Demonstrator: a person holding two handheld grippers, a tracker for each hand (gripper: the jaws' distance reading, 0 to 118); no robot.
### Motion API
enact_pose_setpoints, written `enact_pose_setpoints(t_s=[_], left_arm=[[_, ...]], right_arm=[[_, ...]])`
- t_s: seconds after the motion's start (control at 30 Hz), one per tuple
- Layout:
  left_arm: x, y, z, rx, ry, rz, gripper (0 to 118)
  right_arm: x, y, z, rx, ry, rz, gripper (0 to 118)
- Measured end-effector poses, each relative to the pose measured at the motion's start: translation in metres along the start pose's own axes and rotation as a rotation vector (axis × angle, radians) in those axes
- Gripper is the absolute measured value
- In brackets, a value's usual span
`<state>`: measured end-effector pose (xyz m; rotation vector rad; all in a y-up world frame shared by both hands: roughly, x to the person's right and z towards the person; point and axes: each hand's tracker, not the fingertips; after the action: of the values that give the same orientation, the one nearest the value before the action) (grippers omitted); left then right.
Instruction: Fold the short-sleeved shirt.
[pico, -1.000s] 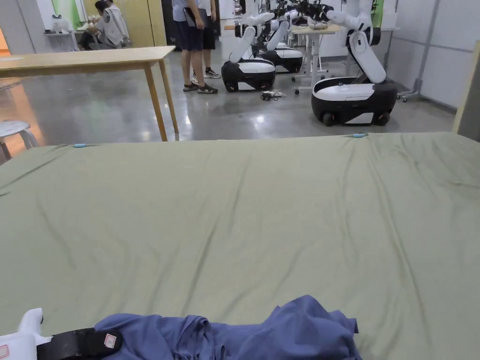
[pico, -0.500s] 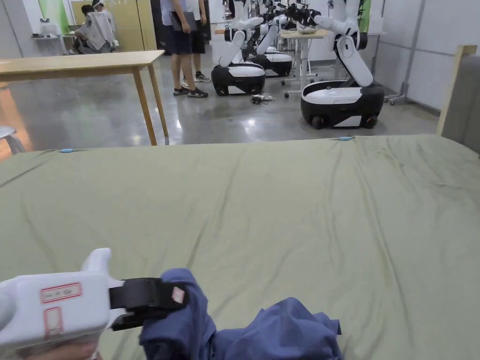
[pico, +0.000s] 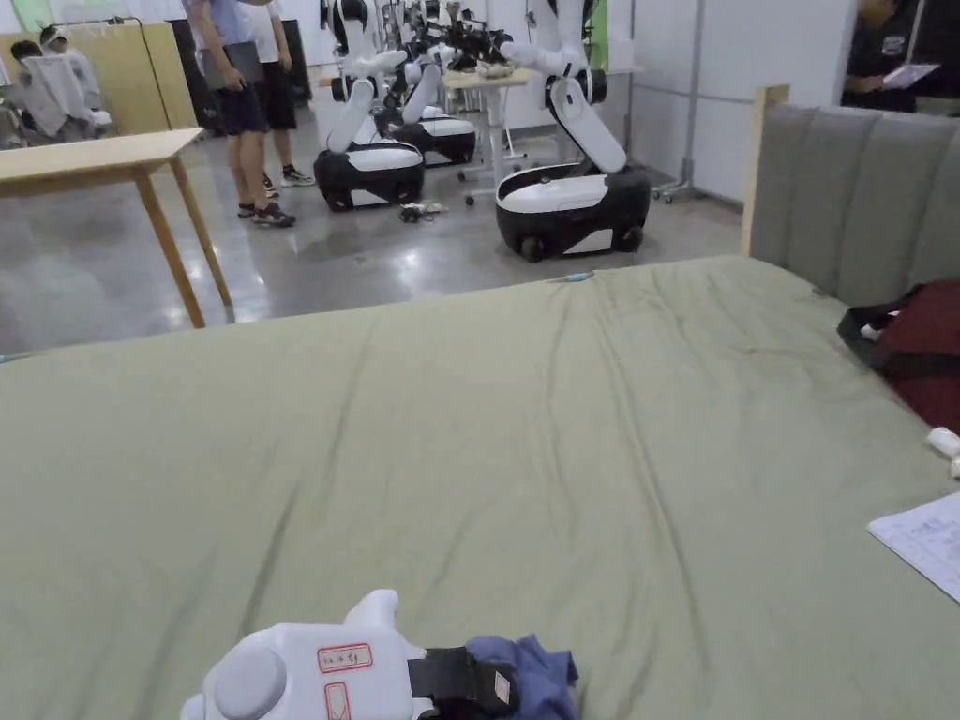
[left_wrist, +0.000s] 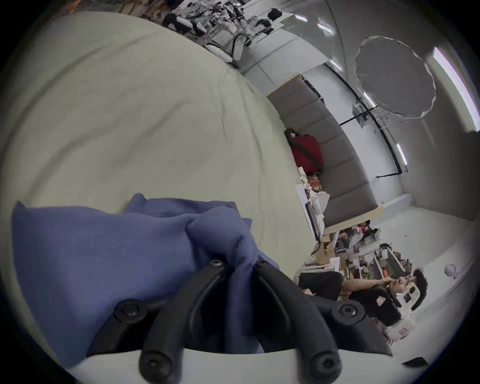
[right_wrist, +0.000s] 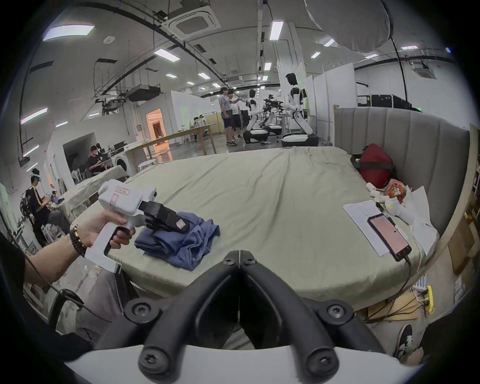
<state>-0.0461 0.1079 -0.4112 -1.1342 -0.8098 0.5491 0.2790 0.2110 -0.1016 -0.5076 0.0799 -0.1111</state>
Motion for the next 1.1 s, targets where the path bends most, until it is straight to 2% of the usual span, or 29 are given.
enact_pose_setpoints(t_s=[0.07, 0.1, 0.17, 0.2, 0.27, 0.37, 0.43, 0.47, 0.5, 0.53, 0.57, 0.67, 0.73, 0.8, 0.9, 1.03, 1.1], left_arm=[[0.001, 0.001, 0.004, 0.002, -0.014, 0.007, 16], [0.001, 0.001, 0.008, 0.007, -0.032, 0.008, 28], [0.001, 0.002, 0.018, -0.001, -0.118, 0.003, 78], [0.009, 0.001, 0.025, 0.002, -0.151, -0.001, 95], [0.017, -0.001, 0.048, 0.016, -0.100, -0.039, 99], [0.018, -0.009, 0.093, 0.101, -0.129, -0.118, 98], [0.006, -0.022, 0.126, 0.173, -0.163, -0.096, 95], [-0.001, -0.032, 0.142, 0.200, -0.177, -0.093, 86], [-0.009, -0.046, 0.158, 0.221, -0.189, -0.109, 69], [-0.015, -0.059, 0.172, 0.259, -0.174, -0.138, 34], [-0.022, -0.077, 0.186, 0.333, -0.153, -0.182, 8], [-0.045, -0.119, 0.215, 0.443, -0.070, -0.238, 0], [-0.052, -0.137, 0.223, 0.381, -0.102, -0.217, 0], [-0.060, -0.145, 0.228, 0.402, -0.043, -0.211, 0], [-0.062, -0.130, 0.227, 0.399, 0.003, -0.182, 0], [-0.037, -0.090, 0.203, 0.388, -0.064, -0.218, 0], [-0.019, -0.065, 0.176, 0.308, -0.062, -0.202, 0]], right_arm=[[0.003, -0.001, 0.001, -0.002, -0.006, -0.005, 0], [0.004, -0.002, 0.001, -0.005, -0.008, -0.006, 0], [0.006, -0.003, -0.001, -0.009, -0.011, -0.007, 0], [0.006, -0.003, -0.002, -0.010, -0.011, -0.007, 0], [0.000, -0.001, -0.004, -0.014, -0.005, -0.004, 0], [-0.006, 0.001, -0.007, -0.014, 0.017, 0.008, 0], [-0.011, 0.002, -0.008, -0.011, 0.033, 0.021, 0], [-0.013, 0.003, -0.008, -0.011, 0.044, 0.025, 0], [-0.015, 0.003, -0.009, -0.009, 0.053, 0.030, 0], [-0.018, 0.005, -0.010, -0.007, 0.058, 0.035, 0], [-0.021, 0.006, -0.011, -0.005, 0.066, 0.043, 0], [-0.026, 0.009, -0.014, -0.001, 0.081, 0.060, 0], [-0.029, 0.011, -0.017, -0.002, 0.089, 0.066, 0], [-0.031, 0.014, -0.021, -0.005, 0.094, 0.072, 0], [-0.036, 0.018, -0.025, -0.009, 0.099, 0.092, 0], [-0.041, 0.022, -0.023, 0.004, 0.116, 0.101, 0], [-0.042, 0.022, -0.021, 0.008, 0.123, 0.100, 0]])
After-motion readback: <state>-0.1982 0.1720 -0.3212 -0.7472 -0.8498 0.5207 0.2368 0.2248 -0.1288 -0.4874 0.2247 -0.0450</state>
